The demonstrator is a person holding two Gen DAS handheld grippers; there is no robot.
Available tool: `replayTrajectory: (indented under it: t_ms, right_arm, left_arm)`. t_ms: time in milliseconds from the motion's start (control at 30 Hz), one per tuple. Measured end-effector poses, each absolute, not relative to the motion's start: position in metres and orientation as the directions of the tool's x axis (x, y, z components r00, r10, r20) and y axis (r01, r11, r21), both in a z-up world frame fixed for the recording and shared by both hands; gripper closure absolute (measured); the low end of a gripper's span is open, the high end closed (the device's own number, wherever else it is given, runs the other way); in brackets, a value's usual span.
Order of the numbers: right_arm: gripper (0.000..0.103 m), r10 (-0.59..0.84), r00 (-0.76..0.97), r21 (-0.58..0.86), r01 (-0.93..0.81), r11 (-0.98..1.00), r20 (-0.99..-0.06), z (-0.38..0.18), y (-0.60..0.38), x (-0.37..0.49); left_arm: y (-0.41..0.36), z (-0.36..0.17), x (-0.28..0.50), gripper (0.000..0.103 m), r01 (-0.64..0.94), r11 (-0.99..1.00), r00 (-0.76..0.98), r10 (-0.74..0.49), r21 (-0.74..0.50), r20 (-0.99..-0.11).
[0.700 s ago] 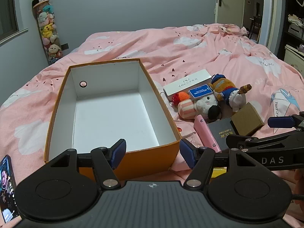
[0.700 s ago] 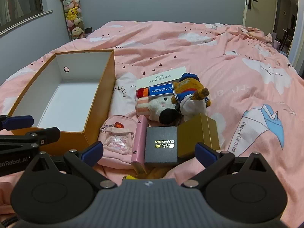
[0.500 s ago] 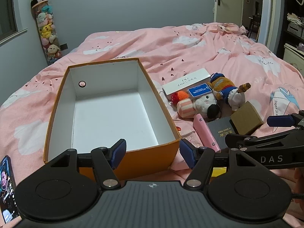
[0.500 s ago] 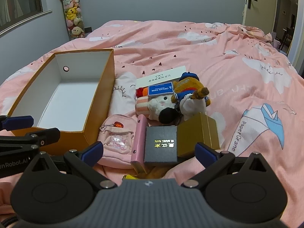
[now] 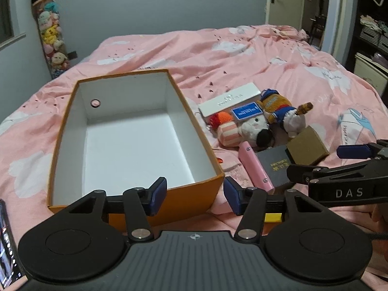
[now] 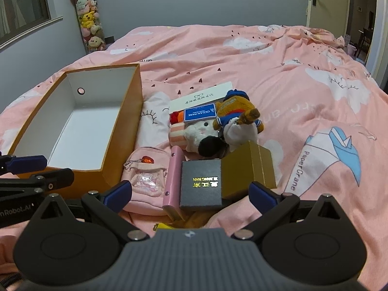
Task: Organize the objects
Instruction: 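Move both tools toward the pink items beside the open box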
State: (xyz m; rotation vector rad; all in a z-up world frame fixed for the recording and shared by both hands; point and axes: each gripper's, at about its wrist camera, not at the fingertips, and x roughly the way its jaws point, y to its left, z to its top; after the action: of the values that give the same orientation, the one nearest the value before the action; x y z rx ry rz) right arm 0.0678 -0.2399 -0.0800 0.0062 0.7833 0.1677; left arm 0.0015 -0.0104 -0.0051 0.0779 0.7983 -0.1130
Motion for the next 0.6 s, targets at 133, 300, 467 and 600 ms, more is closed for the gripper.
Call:
replayTrajectory:
  t_ms: [133, 300, 467, 600]
  right_arm:
    - [0.008, 0.167, 0.693, 0.064, -0.172, 0.983, -0.702, -0.079, -0.244, 0.072]
    - [0.036, 0.217, 0.659, 0.067, -0.245, 0.967, -0.720, -0.079, -0.242, 0.083]
    - [0.051, 0.282, 0.591, 0.092, -0.330, 0.939, -0.755, -0.089, -0.233, 0.103]
    - [0.057, 0.295, 0.539, 0.104, -0.355, 0.929, -0.789, -0.101, -0.225, 0.125]
  left_arm:
    - [-0.015, -0.005, 0.006, 0.052, 0.196, 0.980, 0.681, -0.115, 0.029, -0.723]
    - [-0.022, -0.003, 0.021, 0.067, 0.278, 0.959, 0.658, -0.155, 0.047, -0.737]
    - [-0.030, -0.003, 0.044, 0.072, 0.332, 0.942, 0.619, -0.182, 0.044, -0.764]
    - [-0.035, -0.006, 0.059, 0.072, 0.349, 0.937, 0.591, -0.197, 0.027, -0.782]
